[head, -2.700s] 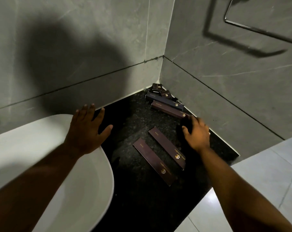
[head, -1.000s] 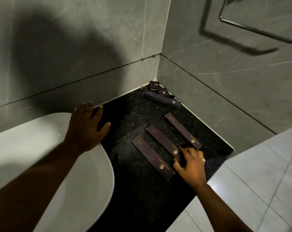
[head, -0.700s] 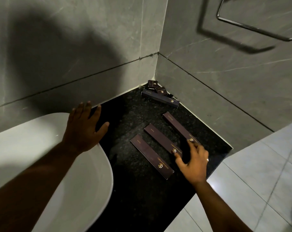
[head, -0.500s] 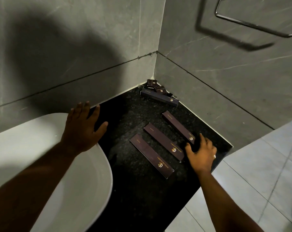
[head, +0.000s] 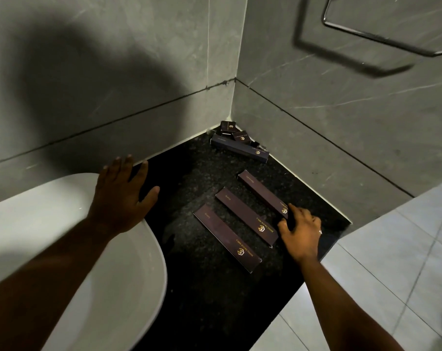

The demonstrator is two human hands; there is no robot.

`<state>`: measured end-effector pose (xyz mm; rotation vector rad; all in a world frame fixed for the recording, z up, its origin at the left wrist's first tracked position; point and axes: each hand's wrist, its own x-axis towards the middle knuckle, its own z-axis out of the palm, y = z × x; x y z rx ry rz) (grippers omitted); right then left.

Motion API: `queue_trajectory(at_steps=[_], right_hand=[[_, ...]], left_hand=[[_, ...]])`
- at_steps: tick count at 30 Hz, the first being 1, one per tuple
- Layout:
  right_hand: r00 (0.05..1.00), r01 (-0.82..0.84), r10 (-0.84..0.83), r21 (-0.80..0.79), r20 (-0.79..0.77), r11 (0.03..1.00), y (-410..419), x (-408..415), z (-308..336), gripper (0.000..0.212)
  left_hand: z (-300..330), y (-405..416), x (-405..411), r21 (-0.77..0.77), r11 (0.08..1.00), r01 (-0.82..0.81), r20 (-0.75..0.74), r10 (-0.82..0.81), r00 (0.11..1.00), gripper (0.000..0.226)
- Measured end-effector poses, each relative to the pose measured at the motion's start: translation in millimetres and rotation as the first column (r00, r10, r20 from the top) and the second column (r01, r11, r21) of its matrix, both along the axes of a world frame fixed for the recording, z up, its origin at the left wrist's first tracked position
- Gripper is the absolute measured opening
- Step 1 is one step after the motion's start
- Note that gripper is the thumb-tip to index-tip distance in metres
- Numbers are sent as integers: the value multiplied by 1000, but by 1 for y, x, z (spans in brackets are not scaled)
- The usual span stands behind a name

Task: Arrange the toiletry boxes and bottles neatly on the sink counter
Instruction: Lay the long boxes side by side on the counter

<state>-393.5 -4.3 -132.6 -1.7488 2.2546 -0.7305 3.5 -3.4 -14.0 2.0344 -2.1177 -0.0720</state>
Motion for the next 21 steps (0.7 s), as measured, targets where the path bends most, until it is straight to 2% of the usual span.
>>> queue_trajectory(at_steps=[3, 6, 9, 14, 21], right_hand=[[1000, 10, -10, 9, 19, 1000, 2, 2, 4, 61], [998, 37, -35, -46, 55, 998, 13, 8, 9, 67], [996, -81, 79, -78, -34, 994, 33, 16, 8, 66], [976, -174, 174, 12, -128, 985, 48, 24, 6, 62], [970, -206, 210, 47, -121, 977, 48, 24, 5, 57]], left_hand=[[2, 1, -2, -6, 1000, 1, -2, -1, 1000, 78], [4, 2, -2, -6, 1000, 6, -1, -6, 1000, 78], [3, 2, -2, -3, 1000, 5, 3, -5, 1000, 78], [5, 1, -2, 2, 1000, 4, 1, -4, 1000, 79], [4, 3, -3, -15, 1000, 19, -11, -19, 1000, 74]])
